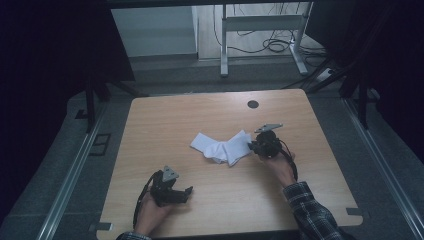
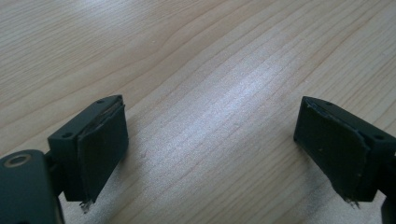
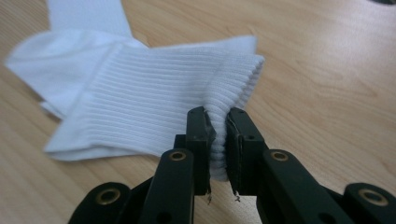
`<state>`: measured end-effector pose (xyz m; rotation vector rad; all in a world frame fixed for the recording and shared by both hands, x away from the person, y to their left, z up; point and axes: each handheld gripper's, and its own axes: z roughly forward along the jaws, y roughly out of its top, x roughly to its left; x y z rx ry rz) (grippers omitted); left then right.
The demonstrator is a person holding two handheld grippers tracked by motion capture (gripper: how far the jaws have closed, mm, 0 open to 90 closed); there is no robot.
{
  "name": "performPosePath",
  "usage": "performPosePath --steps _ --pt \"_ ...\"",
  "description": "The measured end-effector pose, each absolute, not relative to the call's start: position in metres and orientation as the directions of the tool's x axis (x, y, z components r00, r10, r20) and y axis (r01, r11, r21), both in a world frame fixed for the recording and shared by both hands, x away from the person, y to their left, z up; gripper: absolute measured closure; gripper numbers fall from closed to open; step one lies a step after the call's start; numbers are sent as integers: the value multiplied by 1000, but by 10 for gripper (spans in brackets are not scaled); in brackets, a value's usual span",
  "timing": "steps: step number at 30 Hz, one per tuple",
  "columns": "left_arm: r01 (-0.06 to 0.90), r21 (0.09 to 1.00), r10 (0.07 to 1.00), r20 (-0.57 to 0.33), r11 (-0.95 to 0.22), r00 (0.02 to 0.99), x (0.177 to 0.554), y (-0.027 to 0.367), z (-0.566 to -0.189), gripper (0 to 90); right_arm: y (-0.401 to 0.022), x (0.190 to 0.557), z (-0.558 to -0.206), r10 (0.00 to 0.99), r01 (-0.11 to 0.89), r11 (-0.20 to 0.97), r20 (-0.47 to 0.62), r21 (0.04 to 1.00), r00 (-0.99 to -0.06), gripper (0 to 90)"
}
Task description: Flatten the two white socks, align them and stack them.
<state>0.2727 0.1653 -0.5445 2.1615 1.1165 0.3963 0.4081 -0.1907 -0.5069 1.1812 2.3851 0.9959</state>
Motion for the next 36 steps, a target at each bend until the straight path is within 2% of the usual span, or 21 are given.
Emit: performPosePath --steps 19,36 --pt "602 678 804 -28 -421 594 273 166 -544 98 -190 389 -427 724 501 433 42 749 -688 801" --pt "600 679 803 -25 -423 595 273 166 -544 98 -162 379 -359 684 408 443 -6 798 -730 809"
